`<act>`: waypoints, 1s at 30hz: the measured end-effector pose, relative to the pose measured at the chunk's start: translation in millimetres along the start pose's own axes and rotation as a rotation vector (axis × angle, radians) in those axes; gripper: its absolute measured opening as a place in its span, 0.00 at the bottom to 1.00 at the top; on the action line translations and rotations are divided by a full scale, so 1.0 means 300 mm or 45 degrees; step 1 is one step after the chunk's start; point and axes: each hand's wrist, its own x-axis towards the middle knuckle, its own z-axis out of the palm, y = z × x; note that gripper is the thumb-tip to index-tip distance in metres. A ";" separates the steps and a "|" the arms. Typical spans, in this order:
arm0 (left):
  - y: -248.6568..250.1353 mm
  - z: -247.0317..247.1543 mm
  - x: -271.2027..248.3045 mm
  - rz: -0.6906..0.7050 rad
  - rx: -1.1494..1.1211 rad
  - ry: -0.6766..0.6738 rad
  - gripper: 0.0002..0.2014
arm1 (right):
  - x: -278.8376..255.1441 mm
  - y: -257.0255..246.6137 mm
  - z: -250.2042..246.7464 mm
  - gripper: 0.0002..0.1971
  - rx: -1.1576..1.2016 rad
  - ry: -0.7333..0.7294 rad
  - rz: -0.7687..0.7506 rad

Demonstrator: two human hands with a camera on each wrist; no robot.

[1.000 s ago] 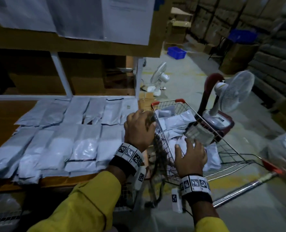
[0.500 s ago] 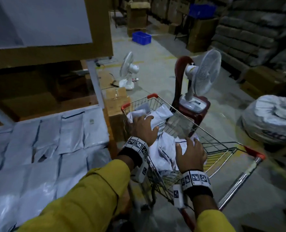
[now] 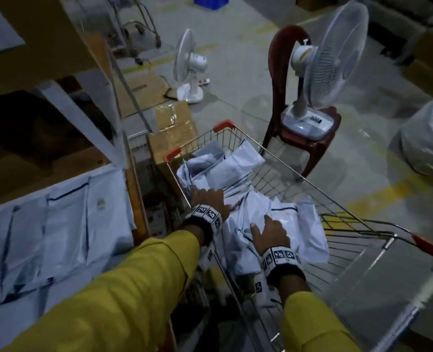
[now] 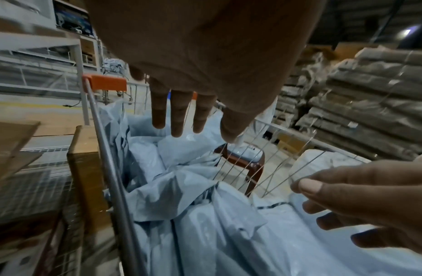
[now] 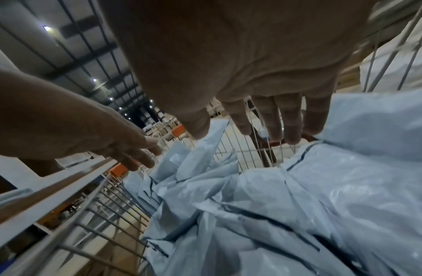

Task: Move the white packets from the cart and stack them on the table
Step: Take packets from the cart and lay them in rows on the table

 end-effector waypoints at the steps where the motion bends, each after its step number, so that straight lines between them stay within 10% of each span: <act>1: 0.004 0.016 0.026 -0.001 0.055 -0.026 0.28 | 0.027 -0.005 0.023 0.34 -0.018 -0.068 0.016; 10: 0.022 0.164 0.171 -0.026 -0.089 -0.262 0.22 | 0.182 -0.016 0.172 0.32 0.177 -0.202 0.058; 18: 0.005 0.229 0.206 -0.200 -0.401 -0.297 0.40 | 0.247 -0.001 0.162 0.14 0.275 -0.022 0.121; 26: 0.009 0.277 0.223 -0.042 -0.070 -0.497 0.21 | 0.256 0.001 0.168 0.06 0.323 -0.080 0.208; 30: 0.008 0.289 0.227 0.032 0.038 -0.504 0.25 | 0.226 0.011 0.198 0.23 0.233 -0.056 0.154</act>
